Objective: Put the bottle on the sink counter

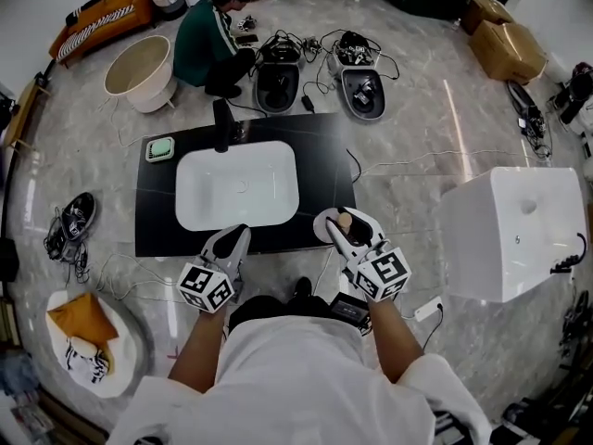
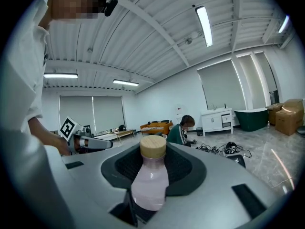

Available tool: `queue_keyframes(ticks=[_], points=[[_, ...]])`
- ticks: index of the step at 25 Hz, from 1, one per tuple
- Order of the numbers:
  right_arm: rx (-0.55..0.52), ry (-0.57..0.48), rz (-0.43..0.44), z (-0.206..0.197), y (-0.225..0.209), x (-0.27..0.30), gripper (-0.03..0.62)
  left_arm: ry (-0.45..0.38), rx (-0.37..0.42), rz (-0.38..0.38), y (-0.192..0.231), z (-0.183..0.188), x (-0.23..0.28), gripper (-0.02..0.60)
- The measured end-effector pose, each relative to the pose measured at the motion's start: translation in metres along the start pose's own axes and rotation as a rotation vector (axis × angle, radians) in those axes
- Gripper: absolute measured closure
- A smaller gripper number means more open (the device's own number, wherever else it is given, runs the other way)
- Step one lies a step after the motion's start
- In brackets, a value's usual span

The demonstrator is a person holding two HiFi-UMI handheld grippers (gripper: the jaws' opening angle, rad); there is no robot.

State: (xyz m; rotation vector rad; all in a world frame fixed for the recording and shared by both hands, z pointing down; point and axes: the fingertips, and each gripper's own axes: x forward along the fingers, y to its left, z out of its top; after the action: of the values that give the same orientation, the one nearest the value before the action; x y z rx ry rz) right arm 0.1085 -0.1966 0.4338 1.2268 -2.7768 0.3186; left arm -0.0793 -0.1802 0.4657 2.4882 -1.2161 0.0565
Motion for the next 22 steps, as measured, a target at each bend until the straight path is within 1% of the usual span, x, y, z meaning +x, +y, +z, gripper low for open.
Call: queue_keyframes(ticks=[4,9,14,18,22], points=[[-0.016,-0.001,-0.024,0.004,-0.023,0.026,0.456,0.010,0.013,0.003,0.019,0.003,0.018,0.554],[-0.033,-0.005,-0.069,0.016,-0.047,0.060,0.456,0.015,0.002,-0.002,0.050,0.008,0.042,0.554],[-0.042,-0.004,-0.129,0.028,-0.073,0.089,0.456,0.022,0.008,-0.032,0.074,0.017,0.066,0.554],[-0.045,0.002,-0.162,0.031,-0.090,0.115,0.456,0.031,0.016,-0.055,0.092,0.020,0.082,0.554],[-0.047,0.000,-0.193,0.038,-0.104,0.134,0.456,0.039,0.009,-0.090,0.102,0.022,0.096,0.554]])
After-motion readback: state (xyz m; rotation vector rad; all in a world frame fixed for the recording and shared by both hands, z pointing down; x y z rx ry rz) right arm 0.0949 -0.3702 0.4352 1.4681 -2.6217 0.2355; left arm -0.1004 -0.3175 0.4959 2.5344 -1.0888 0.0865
